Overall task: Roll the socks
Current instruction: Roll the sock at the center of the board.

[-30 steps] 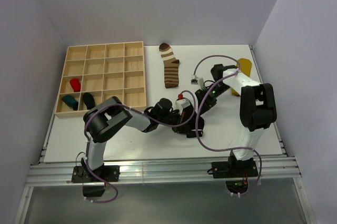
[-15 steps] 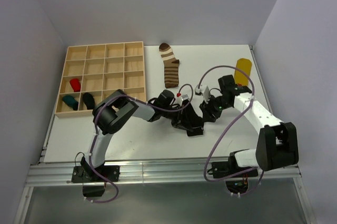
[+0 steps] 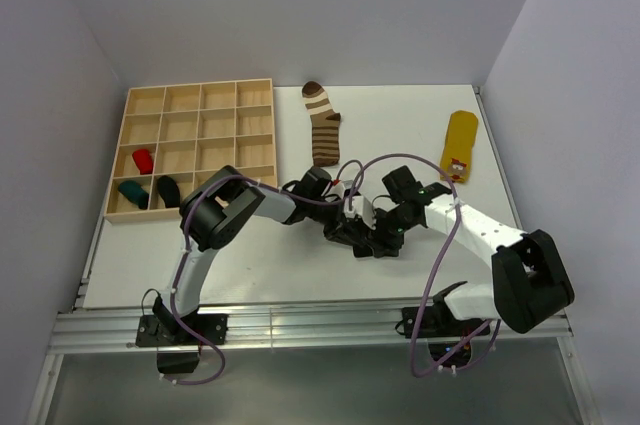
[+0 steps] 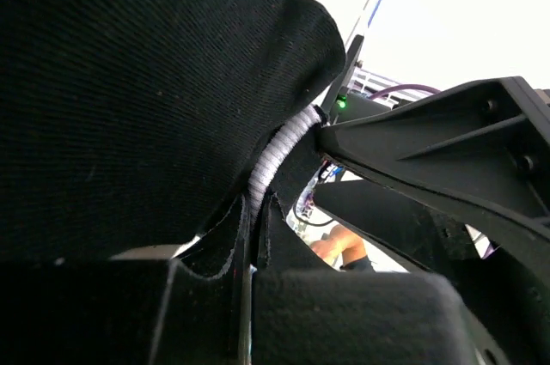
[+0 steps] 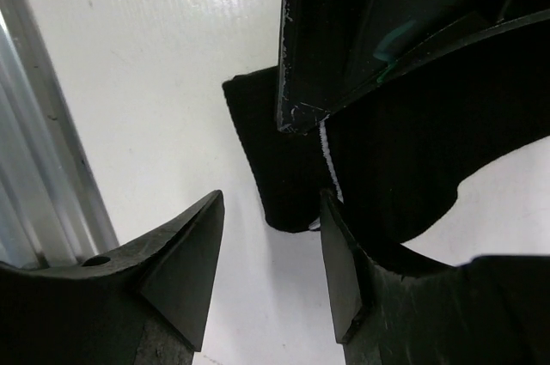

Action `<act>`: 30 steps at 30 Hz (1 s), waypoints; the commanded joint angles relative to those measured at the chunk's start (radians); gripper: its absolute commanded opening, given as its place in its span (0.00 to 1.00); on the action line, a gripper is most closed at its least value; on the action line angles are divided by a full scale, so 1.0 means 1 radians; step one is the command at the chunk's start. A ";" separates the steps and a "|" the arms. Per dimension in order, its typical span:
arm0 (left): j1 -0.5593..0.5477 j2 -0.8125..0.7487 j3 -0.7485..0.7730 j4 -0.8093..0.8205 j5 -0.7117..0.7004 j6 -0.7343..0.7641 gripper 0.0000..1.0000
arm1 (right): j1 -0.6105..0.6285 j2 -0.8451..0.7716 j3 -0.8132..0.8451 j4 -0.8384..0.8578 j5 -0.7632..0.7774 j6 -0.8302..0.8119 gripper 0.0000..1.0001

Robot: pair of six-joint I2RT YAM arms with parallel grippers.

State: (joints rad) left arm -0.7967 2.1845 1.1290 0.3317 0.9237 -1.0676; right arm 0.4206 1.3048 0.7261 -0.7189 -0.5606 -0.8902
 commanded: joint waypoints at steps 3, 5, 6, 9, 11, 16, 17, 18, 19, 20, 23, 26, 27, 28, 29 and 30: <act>0.011 0.043 0.020 -0.120 -0.033 0.058 0.00 | 0.059 -0.010 -0.025 0.091 0.077 0.011 0.56; 0.016 0.043 0.020 -0.115 -0.023 0.055 0.00 | 0.070 0.001 -0.034 0.093 0.087 0.010 0.56; 0.016 0.044 0.026 -0.123 -0.022 0.057 0.00 | 0.081 0.001 -0.040 0.104 0.093 0.010 0.55; 0.017 0.046 0.034 -0.128 -0.014 0.063 0.00 | 0.095 0.011 -0.060 0.125 0.123 0.019 0.53; 0.017 0.049 0.040 -0.134 -0.008 0.069 0.00 | 0.096 0.027 -0.060 0.131 0.137 0.028 0.49; 0.019 0.057 0.051 -0.126 0.009 0.069 0.03 | 0.096 0.073 -0.068 0.150 0.153 0.043 0.39; 0.019 0.054 0.051 -0.125 0.012 0.070 0.06 | 0.096 0.077 -0.067 0.150 0.153 0.045 0.31; 0.021 0.052 0.052 -0.125 0.014 0.072 0.07 | 0.098 0.088 -0.065 0.151 0.151 0.051 0.27; 0.022 0.047 0.055 -0.129 0.012 0.080 0.09 | 0.096 0.091 -0.063 0.153 0.153 0.056 0.23; 0.024 0.044 0.058 -0.135 0.009 0.086 0.10 | 0.096 0.097 -0.059 0.148 0.151 0.059 0.15; 0.031 0.017 0.057 -0.134 -0.022 0.115 0.20 | 0.096 0.143 -0.021 0.090 0.124 0.060 0.10; 0.048 -0.024 0.032 -0.093 -0.072 0.132 0.30 | 0.086 0.192 0.018 0.027 0.079 0.053 0.09; 0.051 -0.037 0.019 -0.068 -0.083 0.124 0.32 | 0.084 0.203 0.024 0.019 0.076 0.050 0.09; 0.057 -0.049 0.005 -0.042 -0.104 0.118 0.33 | 0.081 0.212 0.033 0.013 0.073 0.051 0.09; 0.065 -0.075 -0.023 -0.013 -0.114 0.112 0.34 | 0.080 0.230 0.036 0.000 0.068 0.050 0.09; 0.070 -0.086 -0.035 0.034 -0.123 0.104 0.34 | 0.073 0.240 0.041 -0.005 0.064 0.050 0.09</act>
State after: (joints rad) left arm -0.7559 2.1689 1.1393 0.2722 0.9104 -0.9909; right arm 0.4961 1.4754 0.7887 -0.6605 -0.4706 -0.8345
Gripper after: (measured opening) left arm 0.340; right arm 0.187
